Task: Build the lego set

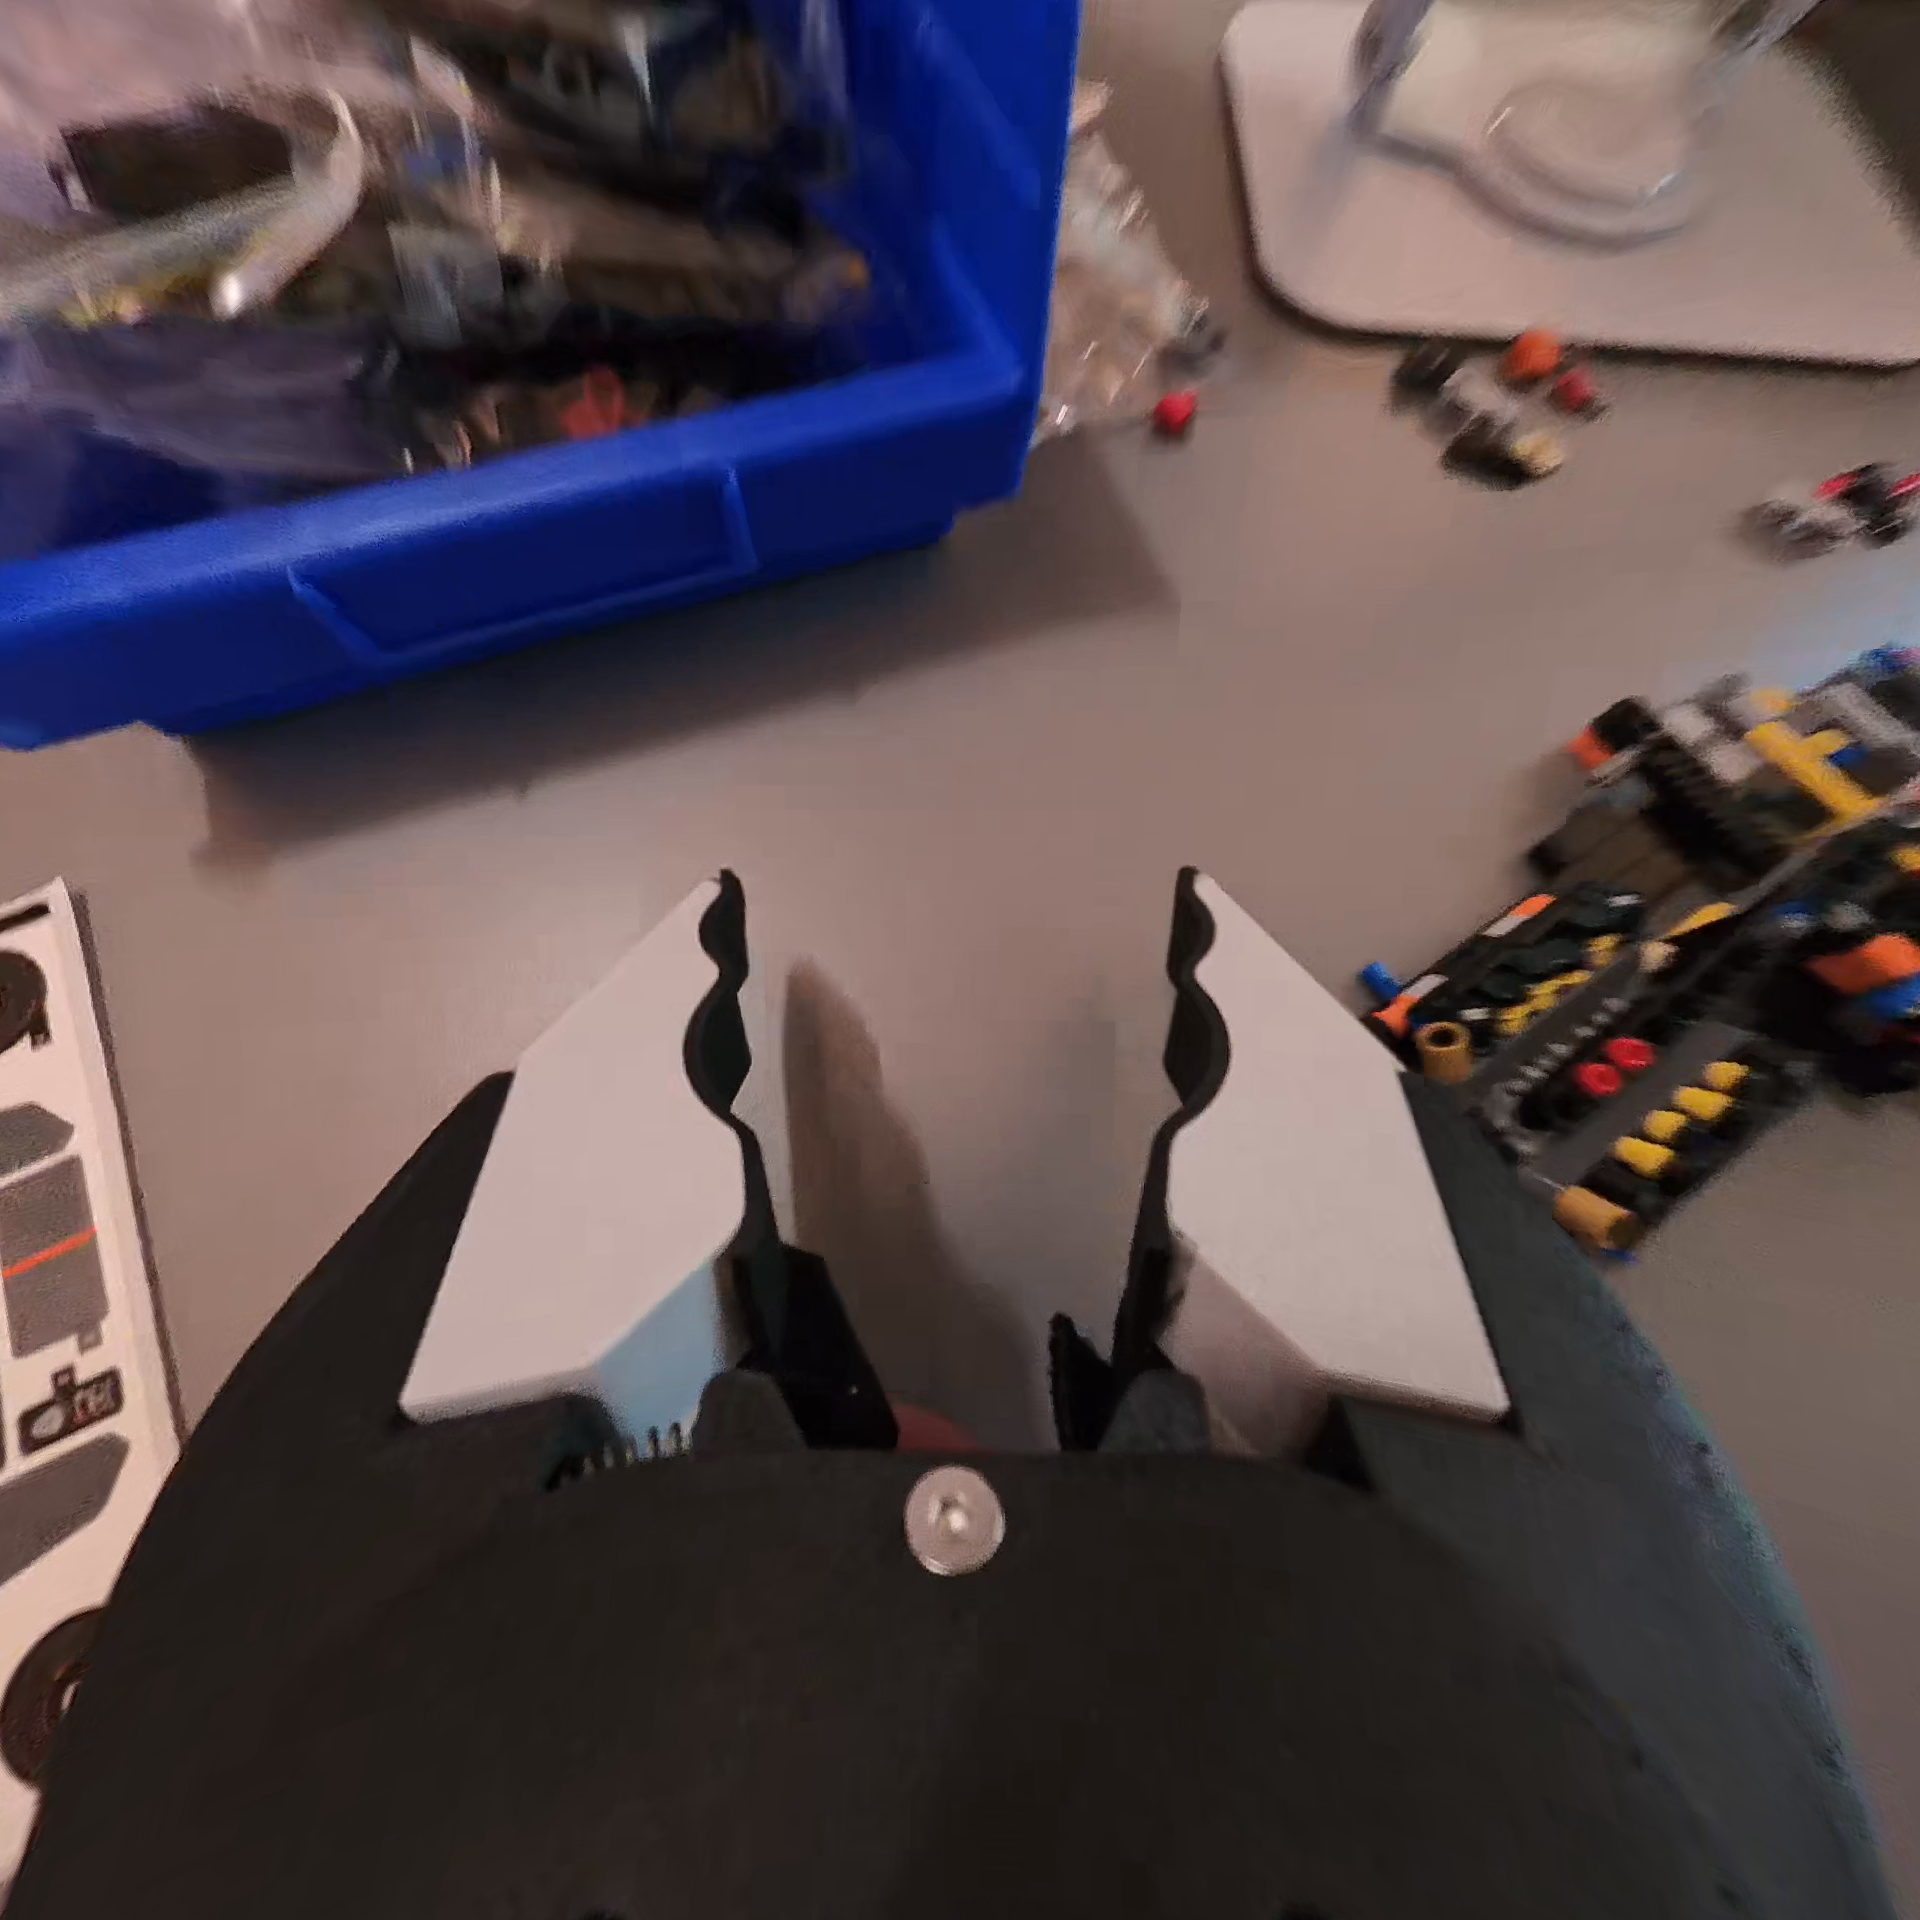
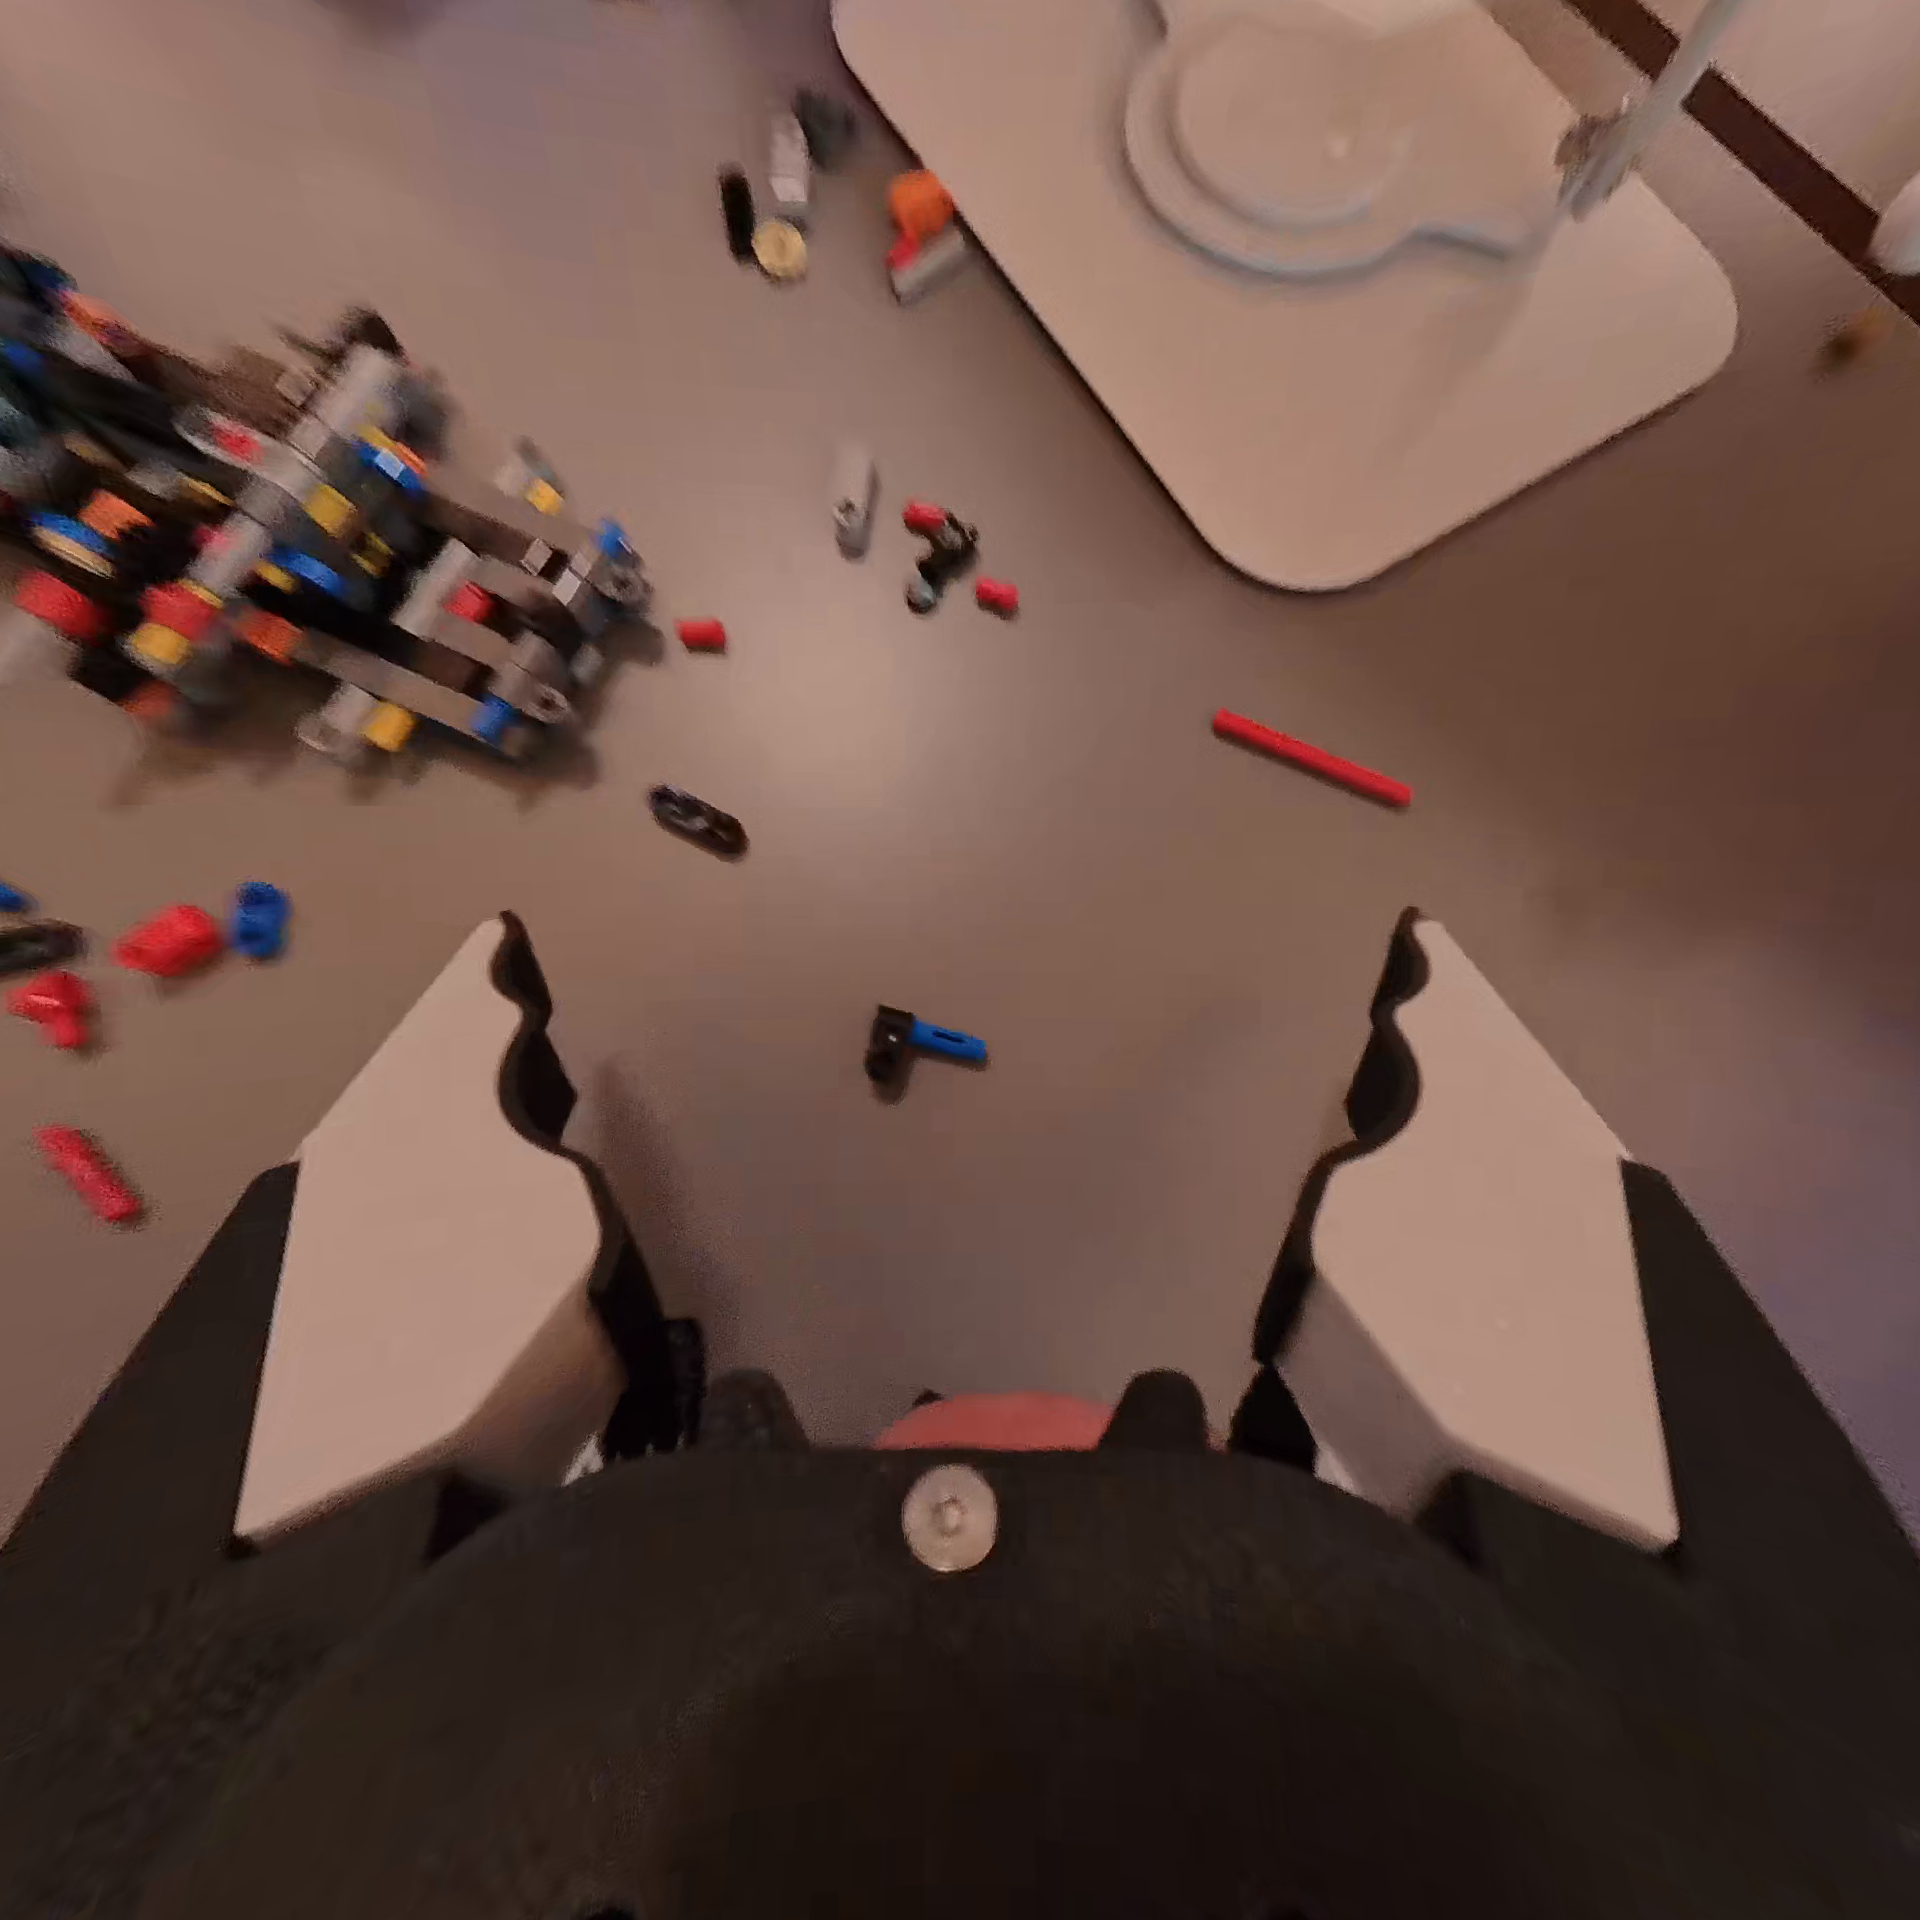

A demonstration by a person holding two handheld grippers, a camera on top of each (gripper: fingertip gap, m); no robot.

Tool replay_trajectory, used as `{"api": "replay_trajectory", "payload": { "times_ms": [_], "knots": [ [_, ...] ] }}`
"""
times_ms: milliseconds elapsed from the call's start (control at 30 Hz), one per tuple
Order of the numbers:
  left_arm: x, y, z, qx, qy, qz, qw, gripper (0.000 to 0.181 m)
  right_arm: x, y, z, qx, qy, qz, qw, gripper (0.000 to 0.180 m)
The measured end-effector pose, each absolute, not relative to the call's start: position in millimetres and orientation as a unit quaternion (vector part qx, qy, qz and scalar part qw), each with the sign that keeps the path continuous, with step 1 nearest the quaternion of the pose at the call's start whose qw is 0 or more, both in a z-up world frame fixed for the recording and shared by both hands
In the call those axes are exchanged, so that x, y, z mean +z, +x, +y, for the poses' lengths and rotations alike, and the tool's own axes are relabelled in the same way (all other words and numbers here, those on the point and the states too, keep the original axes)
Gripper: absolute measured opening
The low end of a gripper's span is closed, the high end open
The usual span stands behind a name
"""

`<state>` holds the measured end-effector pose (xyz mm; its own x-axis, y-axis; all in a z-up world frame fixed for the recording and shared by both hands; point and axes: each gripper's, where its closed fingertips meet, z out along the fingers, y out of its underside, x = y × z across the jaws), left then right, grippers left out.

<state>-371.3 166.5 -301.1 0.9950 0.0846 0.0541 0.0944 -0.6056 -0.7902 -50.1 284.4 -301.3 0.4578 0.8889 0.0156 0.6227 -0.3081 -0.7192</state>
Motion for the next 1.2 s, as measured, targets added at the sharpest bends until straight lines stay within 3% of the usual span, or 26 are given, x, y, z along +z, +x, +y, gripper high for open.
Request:
{"api": "replay_trajectory", "payload": {
  "times_ms": [100,200,233,267,300,367,400,433,500,633,733,867,1000,1033,1067,1100,1167,1200],
  "knots": [
    [-280.0,-358.4,165.2,-0.05,-0.879,-0.028,0.474,0.067,-285.2,-55.4,279.3,0.237,-0.775,-0.471,0.348,0.129],
    [-266.3,-353.8,162.5,-0.052,-0.87,-0.021,0.49,0.036,-272.5,-60.8,272.0,0.271,-0.759,-0.476,0.353,0.119],
    [-261.9,-349.6,161.7,-0.057,-0.866,-0.011,0.496,0.031,-268.1,-61.2,272.7,0.274,-0.756,-0.474,0.358,0.094],
    [-256.3,-343.6,160.9,-0.065,-0.86,0.006,0.505,0.012,-264.0,-61.8,273.2,0.277,-0.75,-0.477,0.365,0.061],
    [-249.5,-338.8,160.9,-0.07,-0.851,0.017,0.52,0.0,-259.8,-63.8,270.2,0.284,-0.737,-0.49,0.369,0.048],
    [-235.9,-325.2,160.3,-0.09,-0.833,0.047,0.543,0.0,-250.5,-68.4,263.7,0.297,-0.707,-0.514,0.384,0.042],
    [-226.0,-318.9,160.0,-0.105,-0.819,0.057,0.561,0.0,-248.1,-70.3,262.4,0.298,-0.699,-0.52,0.389,0.024],
    [-213.9,-314.9,159.6,-0.115,-0.801,0.065,0.584,0.0,-247.7,-72.4,258.8,0.3,-0.689,-0.534,0.388,0.019],
    [-196.3,-303.7,155.8,-0.141,-0.772,0.089,0.613,0.01,-250.0,-75.8,251.7,0.297,-0.672,-0.562,0.38,0.026],
    [-186.3,-287.1,153.8,-0.187,-0.756,0.113,0.617,0.011,-246.7,-87.0,235.4,0.314,-0.637,-0.597,0.373,0.029],
    [-182.3,-274.4,154.6,-0.226,-0.742,0.128,0.618,0.001,-246.6,-92.2,233.2,0.301,-0.619,-0.617,0.381,0.029],
    [-161.4,-265.7,155.8,-0.271,-0.702,0.13,0.646,0.0,-260.6,-87.5,241.8,0.259,-0.633,-0.63,0.367,0.032],
    [-129.4,-250.4,147.7,-0.322,-0.643,0.171,0.673,0.021,-275.8,-76.3,245.8,0.237,-0.641,-0.643,0.346,0.031],
    [-129.3,-249.0,151.2,-0.315,-0.647,0.174,0.673,0.036,-280.5,-74.5,244.8,0.231,-0.639,-0.651,0.34,0.03],
    [-130.4,-250.6,158.1,-0.304,-0.654,0.161,0.673,0.07,-284.5,-73.6,244.5,0.226,-0.637,-0.656,0.336,0.029],
    [-134.5,-246.7,161.7,-0.31,-0.664,0.163,0.66,0.086,-287.8,-73.6,244.2,0.223,-0.637,-0.659,0.333,0.027],
    [-142.0,-239.6,167.8,-0.315,-0.675,0.169,0.645,0.098,-294.1,-74.7,244.3,0.213,-0.634,-0.667,0.327,0.024],
    [-149.8,-237.1,173.3,-0.317,-0.692,0.159,0.629,0.125,-296.8,-75.9,245.2,0.206,-0.633,-0.672,0.326,0.024]
  ]
}}
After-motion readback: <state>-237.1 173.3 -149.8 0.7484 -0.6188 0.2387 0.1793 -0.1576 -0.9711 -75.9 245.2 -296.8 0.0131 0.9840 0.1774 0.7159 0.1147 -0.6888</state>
